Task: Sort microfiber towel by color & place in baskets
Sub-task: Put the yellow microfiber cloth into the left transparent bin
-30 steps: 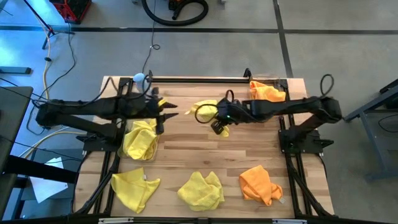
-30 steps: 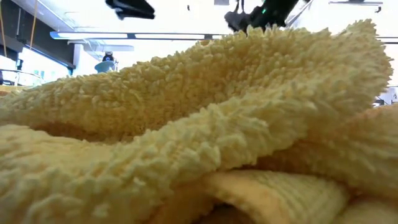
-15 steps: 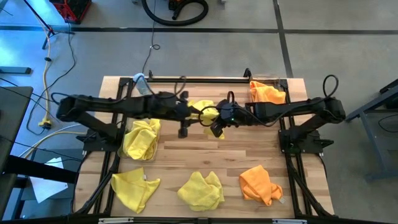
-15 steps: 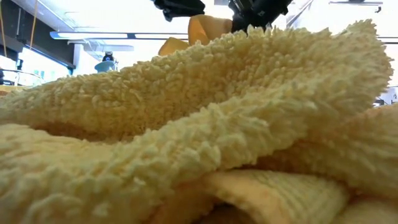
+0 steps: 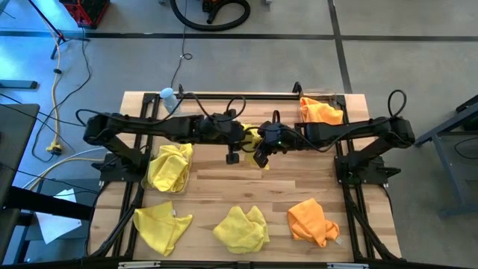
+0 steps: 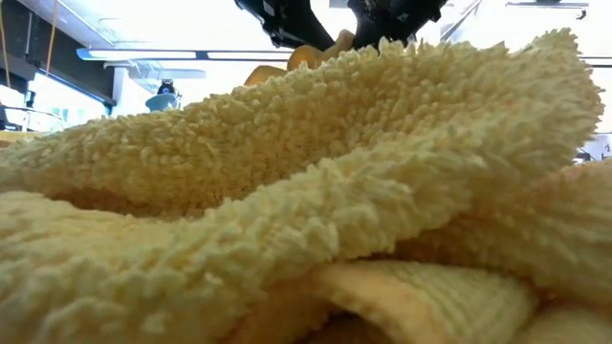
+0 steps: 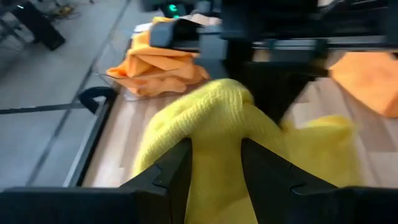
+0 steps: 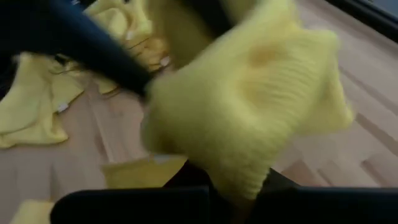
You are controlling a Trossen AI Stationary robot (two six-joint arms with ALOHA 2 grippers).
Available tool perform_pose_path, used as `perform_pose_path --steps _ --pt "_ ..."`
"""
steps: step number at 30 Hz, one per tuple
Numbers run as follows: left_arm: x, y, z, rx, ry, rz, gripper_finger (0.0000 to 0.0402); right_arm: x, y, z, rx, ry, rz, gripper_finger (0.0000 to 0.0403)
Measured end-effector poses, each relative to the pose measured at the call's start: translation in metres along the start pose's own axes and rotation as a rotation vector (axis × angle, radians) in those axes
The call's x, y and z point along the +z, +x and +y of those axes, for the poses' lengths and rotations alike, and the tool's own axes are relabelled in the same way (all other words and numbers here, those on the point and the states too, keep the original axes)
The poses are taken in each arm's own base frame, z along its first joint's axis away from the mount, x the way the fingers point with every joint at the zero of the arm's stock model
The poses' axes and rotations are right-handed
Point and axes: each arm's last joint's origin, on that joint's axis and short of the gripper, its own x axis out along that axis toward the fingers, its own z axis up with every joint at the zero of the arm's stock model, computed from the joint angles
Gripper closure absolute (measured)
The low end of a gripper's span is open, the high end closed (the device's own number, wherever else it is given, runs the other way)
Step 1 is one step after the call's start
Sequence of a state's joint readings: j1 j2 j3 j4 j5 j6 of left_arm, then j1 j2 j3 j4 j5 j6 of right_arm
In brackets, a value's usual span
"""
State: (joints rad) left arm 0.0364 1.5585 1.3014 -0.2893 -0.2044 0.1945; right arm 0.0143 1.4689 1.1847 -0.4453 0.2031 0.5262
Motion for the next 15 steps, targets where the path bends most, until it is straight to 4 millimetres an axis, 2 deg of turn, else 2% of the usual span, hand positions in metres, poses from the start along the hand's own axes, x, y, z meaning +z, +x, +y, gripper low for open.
perform_pose_path --steps 9,15 --pt "-0.0023 -0.0009 -0.0040 -0.029 0.042 0.028 0.0287 0.0007 -0.0001 0.0011 0.023 -0.055 -0.001 0.0398" --pt "-0.0043 -0.0012 -0.0053 -0.035 0.033 0.049 0.0389 0.0058 -0.0005 0.0051 0.088 -0.097 -0.041 0.0398"
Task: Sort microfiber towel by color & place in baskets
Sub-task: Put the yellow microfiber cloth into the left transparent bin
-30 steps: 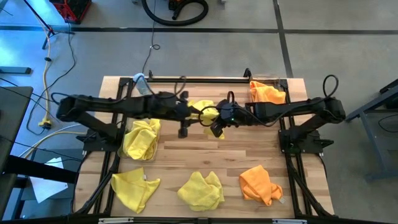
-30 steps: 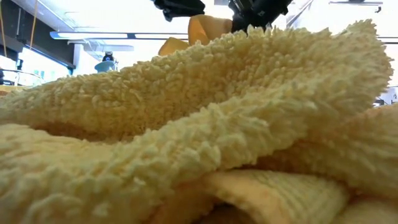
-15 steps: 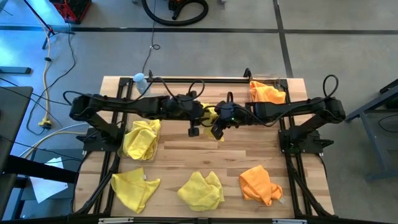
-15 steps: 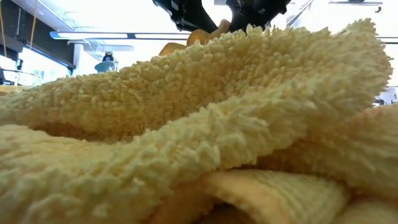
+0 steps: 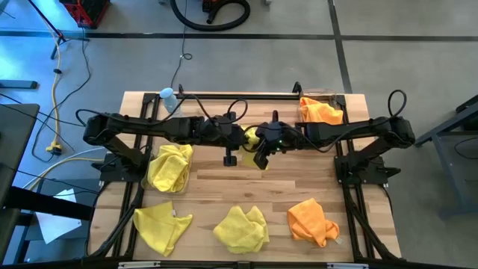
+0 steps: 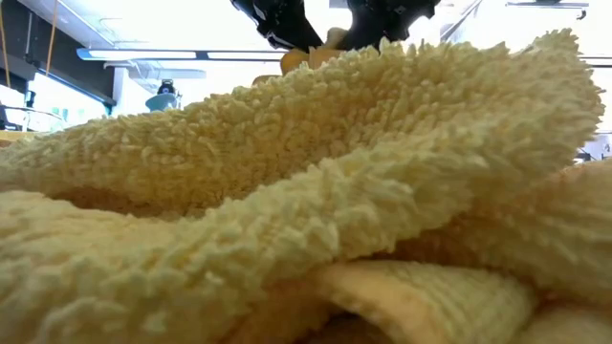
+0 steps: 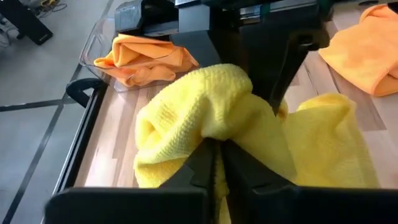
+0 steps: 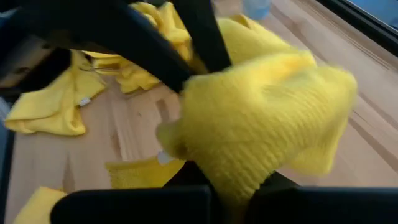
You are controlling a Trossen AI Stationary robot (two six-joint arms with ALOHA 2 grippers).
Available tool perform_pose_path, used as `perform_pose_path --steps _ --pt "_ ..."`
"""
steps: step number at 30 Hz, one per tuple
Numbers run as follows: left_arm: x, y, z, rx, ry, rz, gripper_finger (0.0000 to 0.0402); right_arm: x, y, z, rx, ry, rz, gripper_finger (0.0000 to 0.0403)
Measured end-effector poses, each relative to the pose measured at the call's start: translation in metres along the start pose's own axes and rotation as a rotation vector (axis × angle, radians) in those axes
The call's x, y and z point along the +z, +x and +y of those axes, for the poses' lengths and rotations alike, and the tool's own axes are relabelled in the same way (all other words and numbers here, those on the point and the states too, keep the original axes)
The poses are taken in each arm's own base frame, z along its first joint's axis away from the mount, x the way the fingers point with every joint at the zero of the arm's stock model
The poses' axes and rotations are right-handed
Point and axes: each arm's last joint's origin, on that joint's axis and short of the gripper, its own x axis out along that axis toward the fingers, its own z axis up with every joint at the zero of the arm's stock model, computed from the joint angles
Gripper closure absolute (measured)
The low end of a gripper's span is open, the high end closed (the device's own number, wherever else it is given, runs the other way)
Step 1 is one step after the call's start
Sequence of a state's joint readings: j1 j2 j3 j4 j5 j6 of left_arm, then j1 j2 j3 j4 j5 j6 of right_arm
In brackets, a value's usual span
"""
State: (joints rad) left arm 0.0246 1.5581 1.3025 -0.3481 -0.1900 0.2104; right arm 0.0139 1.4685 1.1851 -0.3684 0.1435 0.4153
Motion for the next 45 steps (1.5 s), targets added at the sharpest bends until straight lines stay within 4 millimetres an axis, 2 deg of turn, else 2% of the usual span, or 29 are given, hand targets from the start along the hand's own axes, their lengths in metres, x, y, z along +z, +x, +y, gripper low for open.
perform_pose_path --steps 7,13,20,32,38,45 --pt "0.000 -0.006 0.002 0.021 -0.036 0.015 0.0400 0.002 0.000 0.001 0.013 -0.020 -0.017 0.0398" --pt "-0.001 -0.029 0.007 0.061 -0.063 0.044 0.0401 0.001 0.000 0.000 0.001 -0.023 -0.001 0.0398" --pt "0.005 -0.051 0.008 0.077 -0.083 -0.006 0.0401 0.001 0.000 -0.001 -0.004 -0.022 -0.003 0.0398" --pt "0.008 -0.055 0.001 0.050 -0.106 -0.029 0.0396 0.001 0.000 -0.001 -0.005 -0.022 0.000 0.0398" --pt "0.010 -0.056 -0.002 0.042 -0.105 -0.052 0.0367 0.001 0.000 -0.001 -0.006 -0.023 0.001 0.0398" --pt "0.010 -0.056 -0.002 0.022 -0.105 -0.056 0.0295 0.001 0.000 -0.001 -0.006 -0.030 0.001 0.0398"
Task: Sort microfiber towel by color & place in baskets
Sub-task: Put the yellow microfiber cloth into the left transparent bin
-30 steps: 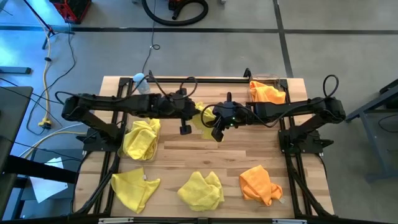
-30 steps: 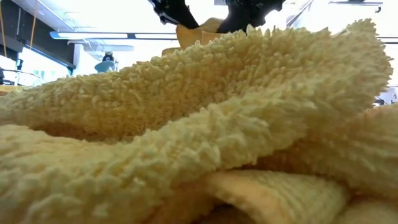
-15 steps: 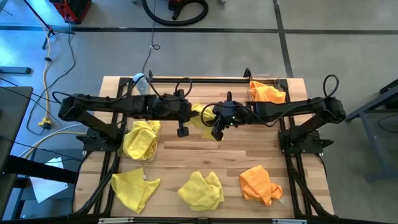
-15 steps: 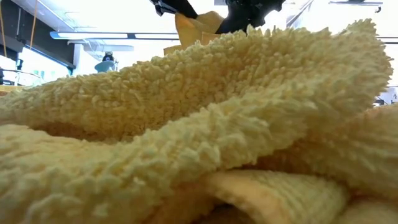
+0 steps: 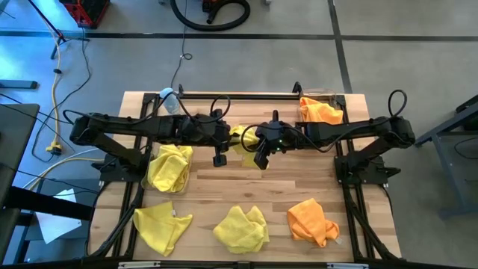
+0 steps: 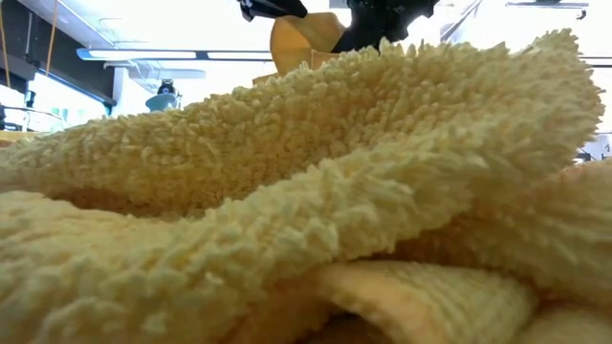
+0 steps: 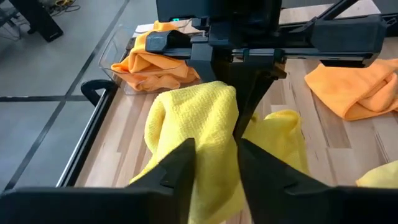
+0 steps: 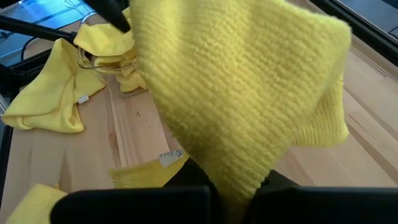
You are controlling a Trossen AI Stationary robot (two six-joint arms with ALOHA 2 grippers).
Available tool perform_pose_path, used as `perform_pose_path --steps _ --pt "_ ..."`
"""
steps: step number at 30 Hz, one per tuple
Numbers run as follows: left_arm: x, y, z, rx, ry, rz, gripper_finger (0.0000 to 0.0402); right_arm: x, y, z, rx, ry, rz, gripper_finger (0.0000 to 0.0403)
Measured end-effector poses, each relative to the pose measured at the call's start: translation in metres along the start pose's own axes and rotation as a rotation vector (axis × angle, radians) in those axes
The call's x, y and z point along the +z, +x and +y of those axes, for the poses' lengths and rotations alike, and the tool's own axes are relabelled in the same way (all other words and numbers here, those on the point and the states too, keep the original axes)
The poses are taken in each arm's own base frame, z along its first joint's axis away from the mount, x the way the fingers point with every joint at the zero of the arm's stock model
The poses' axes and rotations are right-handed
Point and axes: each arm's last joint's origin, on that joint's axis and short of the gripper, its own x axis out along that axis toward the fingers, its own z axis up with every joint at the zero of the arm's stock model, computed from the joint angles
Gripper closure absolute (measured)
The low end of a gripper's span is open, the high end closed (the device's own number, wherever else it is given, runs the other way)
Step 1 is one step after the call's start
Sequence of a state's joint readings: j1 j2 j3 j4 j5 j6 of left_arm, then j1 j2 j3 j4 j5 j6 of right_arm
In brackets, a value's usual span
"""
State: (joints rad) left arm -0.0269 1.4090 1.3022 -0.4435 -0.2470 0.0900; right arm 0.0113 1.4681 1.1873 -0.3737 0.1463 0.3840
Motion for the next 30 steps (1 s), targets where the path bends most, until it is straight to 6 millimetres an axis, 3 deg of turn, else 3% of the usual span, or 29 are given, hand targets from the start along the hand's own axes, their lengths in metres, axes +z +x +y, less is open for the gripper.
perform_pose_path --steps 12,22,30 --pt "0.020 -0.011 0.008 0.050 0.070 -0.072 0.0176 0.000 0.000 0.000 0.000 0.000 0.000 0.0398" --pt "0.006 0.034 0.004 0.012 0.085 0.034 0.0165 0.001 0.000 0.000 0.003 0.004 -0.009 0.0398" --pt "-0.003 0.053 -0.001 0.027 0.160 0.093 0.0167 0.001 0.000 0.000 0.004 0.005 -0.010 0.0398"
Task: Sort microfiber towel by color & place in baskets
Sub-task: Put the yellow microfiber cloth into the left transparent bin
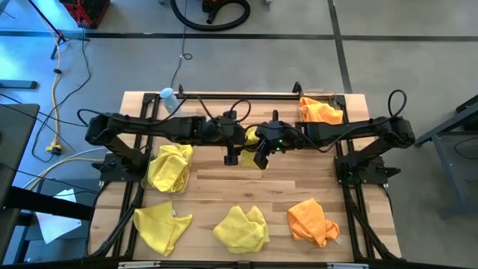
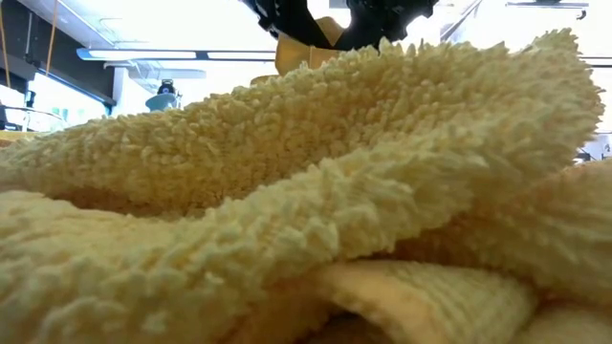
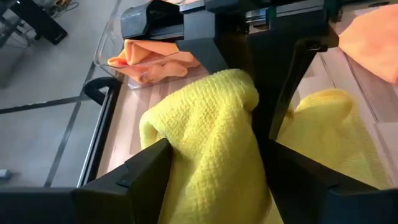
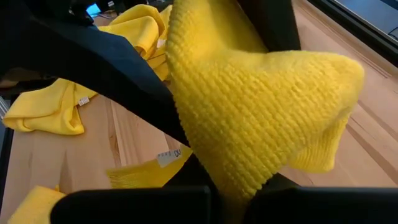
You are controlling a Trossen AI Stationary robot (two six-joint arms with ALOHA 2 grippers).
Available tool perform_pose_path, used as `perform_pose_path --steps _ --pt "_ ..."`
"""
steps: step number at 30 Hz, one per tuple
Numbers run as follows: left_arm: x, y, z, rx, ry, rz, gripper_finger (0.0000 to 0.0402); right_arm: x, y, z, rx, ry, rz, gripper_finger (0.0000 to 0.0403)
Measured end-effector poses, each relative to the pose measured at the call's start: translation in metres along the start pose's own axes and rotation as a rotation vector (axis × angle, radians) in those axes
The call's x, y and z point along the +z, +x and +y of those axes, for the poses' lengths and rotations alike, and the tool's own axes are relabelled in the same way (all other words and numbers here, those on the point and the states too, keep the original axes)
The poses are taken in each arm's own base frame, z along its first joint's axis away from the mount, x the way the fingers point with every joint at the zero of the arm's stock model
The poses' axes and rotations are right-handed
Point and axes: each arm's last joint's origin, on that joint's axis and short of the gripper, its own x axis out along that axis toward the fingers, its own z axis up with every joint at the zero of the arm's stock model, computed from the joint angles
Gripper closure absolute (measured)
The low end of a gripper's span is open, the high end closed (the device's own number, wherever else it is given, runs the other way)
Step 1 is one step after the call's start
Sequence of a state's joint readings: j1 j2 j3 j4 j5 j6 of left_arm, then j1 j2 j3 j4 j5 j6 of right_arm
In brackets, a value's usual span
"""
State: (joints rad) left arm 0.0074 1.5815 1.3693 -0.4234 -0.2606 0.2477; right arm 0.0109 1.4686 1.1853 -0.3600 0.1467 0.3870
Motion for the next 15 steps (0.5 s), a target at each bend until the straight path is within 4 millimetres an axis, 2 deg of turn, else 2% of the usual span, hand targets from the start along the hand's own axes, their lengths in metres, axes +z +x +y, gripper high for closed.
perform_pose_path --steps 4,13,15 --pt "0.0001 -0.0002 -0.0020 -0.022 0.003 -0.002 0.0201 0.0000 0.0002 0.0001 0.001 0.000 -0.002 0.0398" --pt "0.0007 -0.0022 -0.0088 -0.041 0.043 0.001 0.0373 0.0017 0.0002 0.0008 0.009 0.001 -0.019 0.0398" --pt "0.0003 -0.0021 -0.0089 -0.043 0.037 0.005 0.0393 0.0018 0.0002 0.0008 0.007 0.002 -0.021 0.0398"
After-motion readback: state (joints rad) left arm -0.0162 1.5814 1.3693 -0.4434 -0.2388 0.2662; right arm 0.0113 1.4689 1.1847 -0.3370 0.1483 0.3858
